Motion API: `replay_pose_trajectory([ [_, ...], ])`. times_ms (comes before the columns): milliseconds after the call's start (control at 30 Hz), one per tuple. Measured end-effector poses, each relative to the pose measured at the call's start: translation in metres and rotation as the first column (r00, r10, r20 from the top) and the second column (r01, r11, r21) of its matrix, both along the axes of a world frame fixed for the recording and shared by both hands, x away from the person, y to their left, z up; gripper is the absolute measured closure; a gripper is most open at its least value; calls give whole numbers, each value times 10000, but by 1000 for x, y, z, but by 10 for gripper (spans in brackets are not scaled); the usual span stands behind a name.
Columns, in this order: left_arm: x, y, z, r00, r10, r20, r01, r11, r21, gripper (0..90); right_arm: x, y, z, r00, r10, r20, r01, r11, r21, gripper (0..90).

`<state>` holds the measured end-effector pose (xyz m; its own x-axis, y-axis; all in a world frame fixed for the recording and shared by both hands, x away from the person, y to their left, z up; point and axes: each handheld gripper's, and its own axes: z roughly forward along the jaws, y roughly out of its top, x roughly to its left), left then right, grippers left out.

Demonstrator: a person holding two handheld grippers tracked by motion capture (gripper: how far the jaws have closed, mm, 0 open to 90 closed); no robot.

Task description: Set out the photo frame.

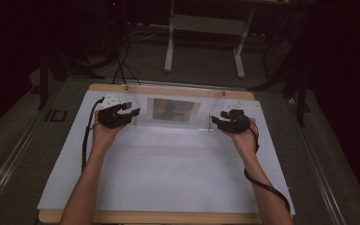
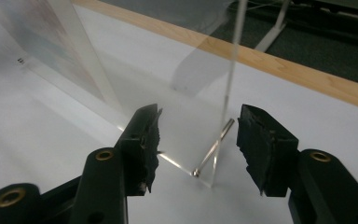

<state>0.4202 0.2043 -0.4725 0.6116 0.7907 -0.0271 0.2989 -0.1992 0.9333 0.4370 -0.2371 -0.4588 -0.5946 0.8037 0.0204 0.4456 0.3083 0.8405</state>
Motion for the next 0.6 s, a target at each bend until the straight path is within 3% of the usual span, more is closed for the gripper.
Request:
replay_pose_trajectory([
  [200,1,0,0,10000,24,-40,-24,10000,-49,513,6,5,-6,9994,306,186,-310,9993,217,475],
  [300,0,-1,0,9997,245,-67,-245,9997,-31,502,7,6,-8,9991,370,203,-375,9989,288,516],
  [433,1,1,-5,9991,330,-256,-338,9990,-297,466,7,7,-10,9993,219,297,-230,9989,399,522],
  [600,5,1,-11,9981,457,-421,-466,9987,-194,447,10,7,-11,9994,126,309,-142,9986,502,525],
])
